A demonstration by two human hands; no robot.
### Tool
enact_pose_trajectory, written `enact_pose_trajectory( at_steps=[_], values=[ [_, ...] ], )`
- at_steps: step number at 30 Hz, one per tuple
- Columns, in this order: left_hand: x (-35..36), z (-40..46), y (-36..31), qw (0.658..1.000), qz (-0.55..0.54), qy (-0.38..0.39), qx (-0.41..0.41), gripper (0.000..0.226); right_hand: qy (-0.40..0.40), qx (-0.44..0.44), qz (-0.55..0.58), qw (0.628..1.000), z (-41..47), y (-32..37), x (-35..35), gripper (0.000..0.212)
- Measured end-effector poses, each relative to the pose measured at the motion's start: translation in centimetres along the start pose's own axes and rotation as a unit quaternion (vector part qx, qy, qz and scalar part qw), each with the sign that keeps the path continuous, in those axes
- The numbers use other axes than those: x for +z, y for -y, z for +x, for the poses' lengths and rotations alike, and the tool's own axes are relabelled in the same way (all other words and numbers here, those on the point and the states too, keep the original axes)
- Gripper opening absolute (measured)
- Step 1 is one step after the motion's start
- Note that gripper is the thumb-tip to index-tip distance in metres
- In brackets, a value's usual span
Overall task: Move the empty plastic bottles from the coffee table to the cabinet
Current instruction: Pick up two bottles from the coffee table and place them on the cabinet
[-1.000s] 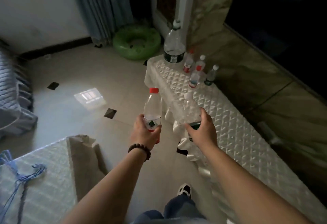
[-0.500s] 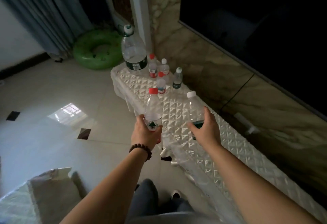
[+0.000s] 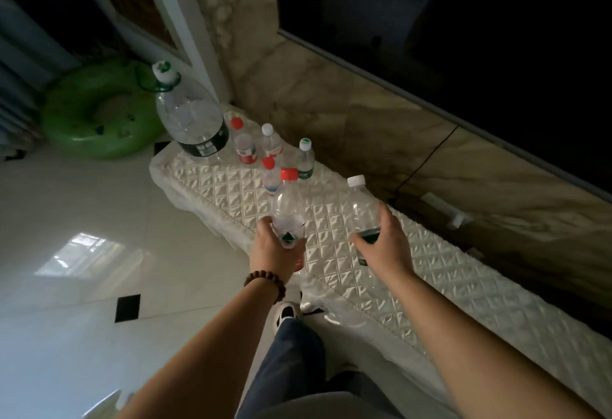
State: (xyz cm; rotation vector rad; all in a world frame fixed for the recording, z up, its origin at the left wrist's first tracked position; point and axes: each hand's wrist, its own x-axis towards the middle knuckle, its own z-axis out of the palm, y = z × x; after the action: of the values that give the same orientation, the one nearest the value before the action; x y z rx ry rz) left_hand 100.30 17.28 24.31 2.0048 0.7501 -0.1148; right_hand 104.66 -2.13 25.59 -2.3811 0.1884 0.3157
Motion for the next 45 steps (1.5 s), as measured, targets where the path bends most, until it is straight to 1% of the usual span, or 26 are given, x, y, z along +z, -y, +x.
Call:
enact_pose_trajectory(
  at_steps=[5, 9, 13, 15, 18, 22, 26, 29, 32, 35, 38, 41, 43, 45],
  values=[
    [0.6, 6.0, 0.4, 0.997, 0.057, 0.057, 0.012, 0.076, 0.025, 0.039, 0.034, 0.998, 3.9, 1.1, 2.4, 0.081],
    [2.8, 10.2, 0.8, 0.994, 0.075, 0.080, -0.003, 0.079, 0.026, 0.077, 0.082, 0.993, 7.7, 0.6, 4.5, 0.079],
    [6.5, 14.1, 2.2, 0.995, 0.073, 0.066, 0.010, 0.082, 0.007, 0.082, 0.103, 0.991, 12.4, -0.5, 7.0, 0.082],
    [8.5, 16.0, 2.7, 0.997, 0.054, 0.050, 0.007, 0.085, -0.008, 0.077, 0.112, 0.991, 15.0, -1.2, 8.5, 0.086],
    [11.0, 18.5, 3.7, 0.999, 0.018, 0.028, 0.011, 0.085, -0.015, 0.071, 0.128, 0.989, 18.1, -2.4, 10.8, 0.084],
    [13.4, 20.8, 5.0, 0.999, -0.027, -0.001, 0.036, 0.077, -0.023, 0.035, 0.130, 0.991, 20.9, -3.3, 13.0, 0.077],
    [14.4, 22.3, 5.6, 0.997, -0.053, -0.029, 0.052, 0.069, -0.019, 0.016, 0.107, 0.994, 22.6, -4.1, 15.1, 0.078],
    [14.9, 23.0, 6.9, 0.998, -0.048, -0.020, 0.039, 0.068, -0.006, 0.013, 0.098, 0.995, 23.3, -4.3, 16.2, 0.078],
    [15.3, 23.0, 8.9, 0.999, -0.041, 0.003, 0.016, 0.075, 0.017, 0.015, 0.101, 0.995, 23.4, -4.8, 16.9, 0.082],
    [15.4, 22.5, 10.0, 0.999, -0.043, 0.007, -0.001, 0.064, 0.028, 0.020, 0.110, 0.993, 23.4, -5.5, 17.3, 0.087],
    [15.6, 22.7, 10.3, 0.999, -0.040, 0.008, 0.006, 0.064, 0.025, 0.020, 0.114, 0.993, 23.3, -5.8, 17.5, 0.084],
    [15.6, 22.6, 10.0, 0.999, -0.031, 0.002, 0.007, 0.072, 0.023, 0.015, 0.113, 0.993, 23.2, -5.8, 17.5, 0.083],
    [15.4, 22.3, 9.8, 1.000, -0.013, 0.005, 0.008, 0.089, 0.022, 0.009, 0.109, 0.994, 23.1, -5.7, 17.4, 0.087],
    [15.2, 21.9, 9.7, 1.000, 0.001, 0.014, 0.009, 0.104, 0.020, 0.009, 0.102, 0.994, 22.9, -5.6, 17.0, 0.098]
  ],
)
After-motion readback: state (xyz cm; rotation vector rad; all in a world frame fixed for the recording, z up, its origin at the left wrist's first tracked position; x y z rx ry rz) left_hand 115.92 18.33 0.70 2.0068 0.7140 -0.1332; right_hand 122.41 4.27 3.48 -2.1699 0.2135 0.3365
